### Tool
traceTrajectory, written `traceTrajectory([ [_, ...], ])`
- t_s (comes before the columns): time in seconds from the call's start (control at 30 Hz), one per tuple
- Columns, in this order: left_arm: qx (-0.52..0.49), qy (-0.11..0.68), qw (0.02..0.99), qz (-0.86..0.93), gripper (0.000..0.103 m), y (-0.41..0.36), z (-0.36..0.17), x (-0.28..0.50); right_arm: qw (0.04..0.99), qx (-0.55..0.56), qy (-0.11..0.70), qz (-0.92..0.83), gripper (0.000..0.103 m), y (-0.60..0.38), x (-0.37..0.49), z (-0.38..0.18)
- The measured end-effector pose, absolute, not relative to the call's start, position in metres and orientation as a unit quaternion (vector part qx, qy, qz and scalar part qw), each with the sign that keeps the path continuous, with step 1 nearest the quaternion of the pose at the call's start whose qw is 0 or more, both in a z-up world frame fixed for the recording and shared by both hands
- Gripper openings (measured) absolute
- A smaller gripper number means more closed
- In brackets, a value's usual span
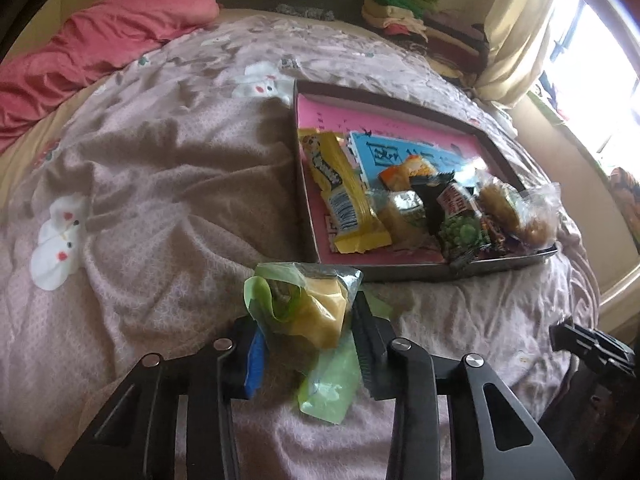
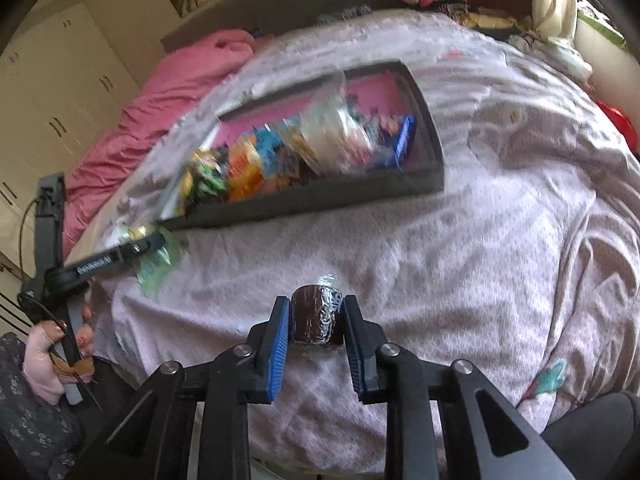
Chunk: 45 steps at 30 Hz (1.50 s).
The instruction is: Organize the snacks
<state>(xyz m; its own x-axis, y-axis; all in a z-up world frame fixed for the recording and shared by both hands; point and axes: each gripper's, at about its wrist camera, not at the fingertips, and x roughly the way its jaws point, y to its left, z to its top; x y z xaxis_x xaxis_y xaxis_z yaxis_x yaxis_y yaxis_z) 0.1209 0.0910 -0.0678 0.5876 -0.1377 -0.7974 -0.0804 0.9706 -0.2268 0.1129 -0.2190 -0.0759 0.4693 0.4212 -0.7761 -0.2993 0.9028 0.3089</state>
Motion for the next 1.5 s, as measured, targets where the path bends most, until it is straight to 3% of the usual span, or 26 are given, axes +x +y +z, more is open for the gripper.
traceTrajectory([
  [0.37,-0.118,0.395,0.91,-0.033,0.038,0.079,-0.022,0.118,0.909,0.036,0.363,0.204,0.027,-0.225,0.122,-0.04],
  [1.5,-0.106,0.419,0.902,-0.012,0.039,0.053,-0.054,0.18,0.919,0.027,0.359,0.158,0.027,-0.238,0.206,-0.072],
])
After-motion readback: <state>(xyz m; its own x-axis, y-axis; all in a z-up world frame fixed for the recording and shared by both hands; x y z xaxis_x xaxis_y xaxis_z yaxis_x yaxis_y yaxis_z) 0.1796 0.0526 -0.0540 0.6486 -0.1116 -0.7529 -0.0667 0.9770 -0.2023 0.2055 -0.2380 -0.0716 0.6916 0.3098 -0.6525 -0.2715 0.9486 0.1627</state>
